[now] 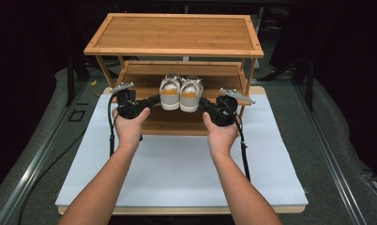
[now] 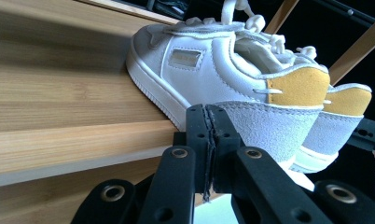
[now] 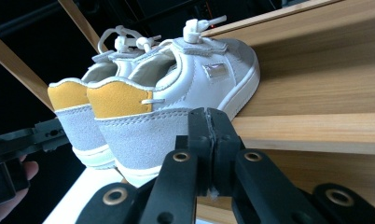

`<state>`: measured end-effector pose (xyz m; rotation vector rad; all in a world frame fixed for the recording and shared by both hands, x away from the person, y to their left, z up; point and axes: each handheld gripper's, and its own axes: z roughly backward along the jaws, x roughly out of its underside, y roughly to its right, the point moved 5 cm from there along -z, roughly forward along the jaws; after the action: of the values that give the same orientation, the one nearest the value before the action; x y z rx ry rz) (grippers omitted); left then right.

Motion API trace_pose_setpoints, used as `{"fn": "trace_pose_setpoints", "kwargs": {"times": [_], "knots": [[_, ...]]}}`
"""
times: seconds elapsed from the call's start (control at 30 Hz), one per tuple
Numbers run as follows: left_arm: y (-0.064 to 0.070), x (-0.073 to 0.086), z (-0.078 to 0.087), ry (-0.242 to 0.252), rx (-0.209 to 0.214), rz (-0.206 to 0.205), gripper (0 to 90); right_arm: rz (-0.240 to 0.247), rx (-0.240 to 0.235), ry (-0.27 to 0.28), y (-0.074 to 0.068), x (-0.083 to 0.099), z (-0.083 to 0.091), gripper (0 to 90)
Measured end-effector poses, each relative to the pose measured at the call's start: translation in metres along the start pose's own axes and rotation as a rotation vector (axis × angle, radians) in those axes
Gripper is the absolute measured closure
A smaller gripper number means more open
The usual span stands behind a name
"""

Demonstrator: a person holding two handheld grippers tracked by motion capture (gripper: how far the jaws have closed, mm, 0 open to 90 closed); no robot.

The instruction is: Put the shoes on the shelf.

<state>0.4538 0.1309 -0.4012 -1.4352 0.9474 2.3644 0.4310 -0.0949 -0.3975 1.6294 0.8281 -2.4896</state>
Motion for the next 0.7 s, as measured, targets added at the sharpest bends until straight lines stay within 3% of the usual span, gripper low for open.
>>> {"fn": "trace_pose_setpoints", "kwargs": {"times": [0.1, 0.3, 0.43, 0.47, 0.57, 0.7], "knots": [[0.000, -0.001, -0.001, -0.002, -0.001, 0.004, 88.8, 0.019, 0.026, -0.019, -0.001, -0.001, 0.000, 90.0], [-0.001, -0.003, -0.004, -0.013, -0.013, 0.001, 89.5, 0.012, 0.008, -0.025, 0.000, -0.003, -0.004, 90.0], [-0.003, -0.005, -0.008, -0.017, -0.012, 0.004, 89.7, 0.020, 0.029, -0.020, 0.001, -0.004, -0.008, 90.0], [-0.004, -0.006, -0.009, -0.014, -0.009, 0.008, 89.7, 0.016, 0.014, -0.010, 0.001, -0.005, -0.010, 90.0], [-0.006, -0.007, -0.011, -0.012, -0.012, 0.010, 89.7, 0.019, 0.029, -0.028, 0.003, -0.007, -0.012, 90.0], [-0.007, -0.012, -0.016, -0.020, -0.044, -0.006, 89.8, 0.017, 0.030, -0.018, 0.003, -0.008, -0.017, 90.0]]}}
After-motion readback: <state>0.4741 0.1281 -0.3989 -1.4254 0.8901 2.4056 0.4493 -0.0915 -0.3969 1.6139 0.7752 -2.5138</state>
